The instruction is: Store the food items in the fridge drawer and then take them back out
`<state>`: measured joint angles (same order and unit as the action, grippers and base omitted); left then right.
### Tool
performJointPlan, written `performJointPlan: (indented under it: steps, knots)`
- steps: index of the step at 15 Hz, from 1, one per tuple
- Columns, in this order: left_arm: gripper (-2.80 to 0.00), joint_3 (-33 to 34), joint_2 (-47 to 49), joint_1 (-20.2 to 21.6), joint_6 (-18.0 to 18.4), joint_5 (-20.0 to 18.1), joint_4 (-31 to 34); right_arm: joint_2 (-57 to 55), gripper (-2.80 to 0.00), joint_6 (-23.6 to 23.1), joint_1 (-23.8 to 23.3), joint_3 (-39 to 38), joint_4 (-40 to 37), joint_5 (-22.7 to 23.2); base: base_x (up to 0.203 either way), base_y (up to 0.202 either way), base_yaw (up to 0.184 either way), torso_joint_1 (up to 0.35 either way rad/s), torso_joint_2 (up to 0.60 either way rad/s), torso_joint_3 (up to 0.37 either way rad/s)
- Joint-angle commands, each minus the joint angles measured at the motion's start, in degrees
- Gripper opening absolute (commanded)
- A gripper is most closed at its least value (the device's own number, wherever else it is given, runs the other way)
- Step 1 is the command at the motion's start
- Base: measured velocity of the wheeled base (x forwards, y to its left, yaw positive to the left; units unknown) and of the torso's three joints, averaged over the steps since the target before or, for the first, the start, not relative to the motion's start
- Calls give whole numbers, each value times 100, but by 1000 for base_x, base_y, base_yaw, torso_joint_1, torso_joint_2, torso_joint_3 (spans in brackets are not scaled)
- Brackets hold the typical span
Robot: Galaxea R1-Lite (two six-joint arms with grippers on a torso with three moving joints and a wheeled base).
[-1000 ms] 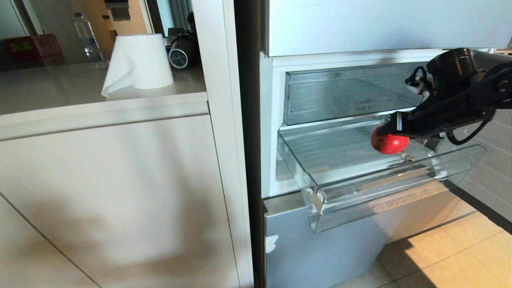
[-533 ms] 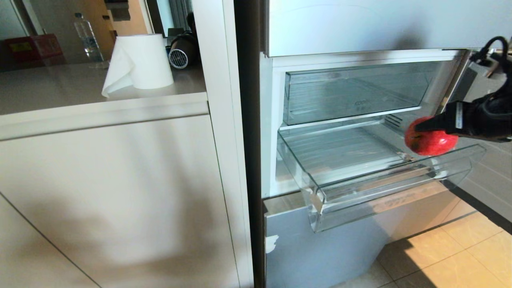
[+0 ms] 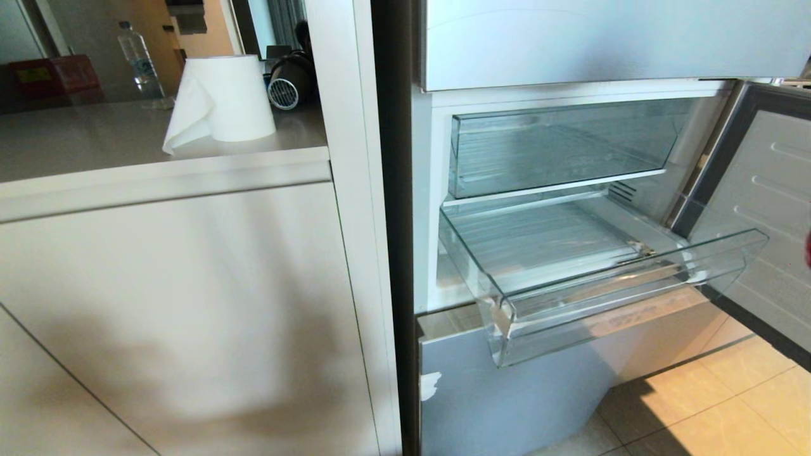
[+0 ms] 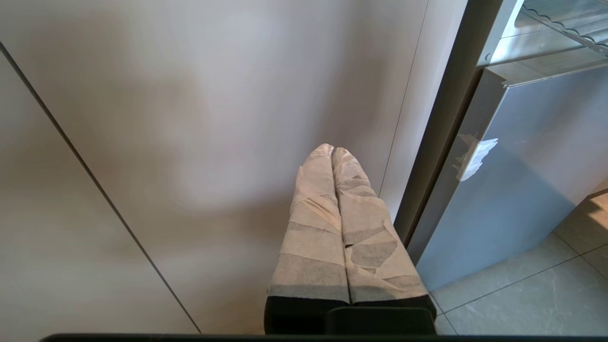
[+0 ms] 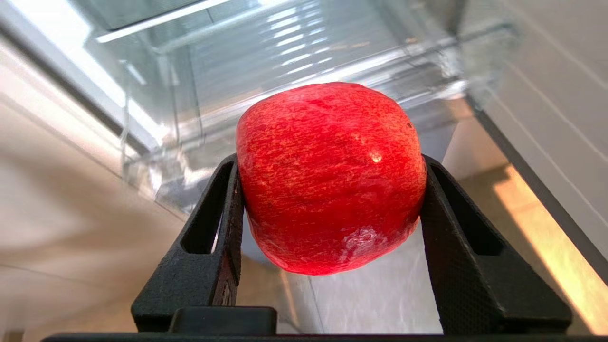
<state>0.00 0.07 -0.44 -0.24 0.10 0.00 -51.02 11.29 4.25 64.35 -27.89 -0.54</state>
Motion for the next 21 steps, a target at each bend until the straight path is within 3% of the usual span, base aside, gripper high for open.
performJointPlan:
  steps: [1,6,12,16,21]
  knots:
    - [-280,0,1,0,-2,-1,0,1825,-280,-39,-11,-875,-16,-4,0,0,0,0,0,0]
    - [-280,0,1,0,-2,-1,0,3353,-280,-340,-38,-3518,379,5,0,0,0,0,0,0]
    - [-280,0,1,0,-2,-1,0,3974,-280,-1253,-417,-6394,2826,122,0,0,0,0,0,0]
    - [-280,0,1,0,-2,-1,0,4124,-280,-1159,-504,-6435,2851,27,0,0,0,0,0,0]
    - [-280,0,1,0,-2,-1,0,5107,-280,-1160,-428,-6435,2834,36,0,0,0,0,0,0]
